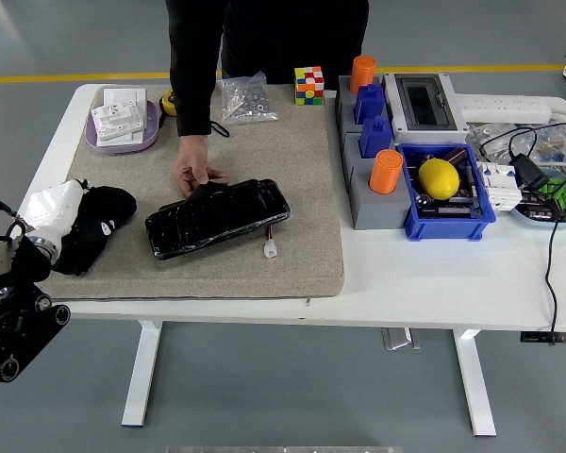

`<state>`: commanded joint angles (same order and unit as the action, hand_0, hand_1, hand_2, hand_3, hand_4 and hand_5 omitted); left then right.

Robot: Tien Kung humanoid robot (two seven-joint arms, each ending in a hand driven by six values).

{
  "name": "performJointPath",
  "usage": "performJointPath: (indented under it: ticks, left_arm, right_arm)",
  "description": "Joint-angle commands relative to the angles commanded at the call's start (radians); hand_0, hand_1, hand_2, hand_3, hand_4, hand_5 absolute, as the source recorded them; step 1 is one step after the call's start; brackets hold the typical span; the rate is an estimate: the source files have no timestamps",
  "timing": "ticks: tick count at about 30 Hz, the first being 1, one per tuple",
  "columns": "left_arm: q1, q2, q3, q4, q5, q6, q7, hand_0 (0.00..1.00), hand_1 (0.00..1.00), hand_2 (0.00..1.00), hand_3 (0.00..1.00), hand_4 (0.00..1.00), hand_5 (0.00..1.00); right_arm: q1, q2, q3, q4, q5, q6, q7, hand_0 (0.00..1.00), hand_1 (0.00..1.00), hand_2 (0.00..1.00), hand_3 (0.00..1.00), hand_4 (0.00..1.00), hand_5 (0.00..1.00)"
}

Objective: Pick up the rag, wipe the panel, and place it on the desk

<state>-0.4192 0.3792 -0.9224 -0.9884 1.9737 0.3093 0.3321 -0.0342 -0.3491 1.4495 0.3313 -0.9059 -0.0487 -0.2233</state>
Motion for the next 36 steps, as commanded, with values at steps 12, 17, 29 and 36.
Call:
performJointPath:
  ticks: [12, 17, 29, 36]
  left_arm:
    - [0.008, 0.013, -0.008, -0.052, -0.071, -0.055, 0.013, 0.43, 0.714, 0.772, 0.766, 0.98, 0.297]
    - [0.009, 0.016, -0.004, -0.059, -0.125, -0.056, 0.011, 0.435, 0.726, 0.783, 0.778, 0.998, 0.389]
    - [0.012, 0.033, -0.011, -0.074, -0.165, -0.063, 0.015, 0.441, 0.736, 0.795, 0.786, 0.998, 0.426]
    - [0.015, 0.047, -0.008, -0.096, -0.242, -0.069, 0.015, 0.444, 0.737, 0.797, 0.79, 0.998, 0.475]
  right_arm:
    - [0.002, 0.0, 0.002, -0.002, -0.002, 0.001, 0.0, 0.693, 0.458, 0.641, 0.619, 0.998, 0.704]
    - [0.001, 0.0, 0.004, -0.002, -0.003, 0.002, 0.0, 0.693, 0.458, 0.641, 0.619, 0.998, 0.702]
    - [-0.001, -0.001, 0.002, -0.003, -0.006, 0.003, -0.002, 0.692, 0.457, 0.641, 0.619, 0.998, 0.701]
    - [-0.001, 0.0, 0.001, -0.004, -0.008, 0.002, -0.002, 0.694, 0.457, 0.641, 0.618, 0.998, 0.7]
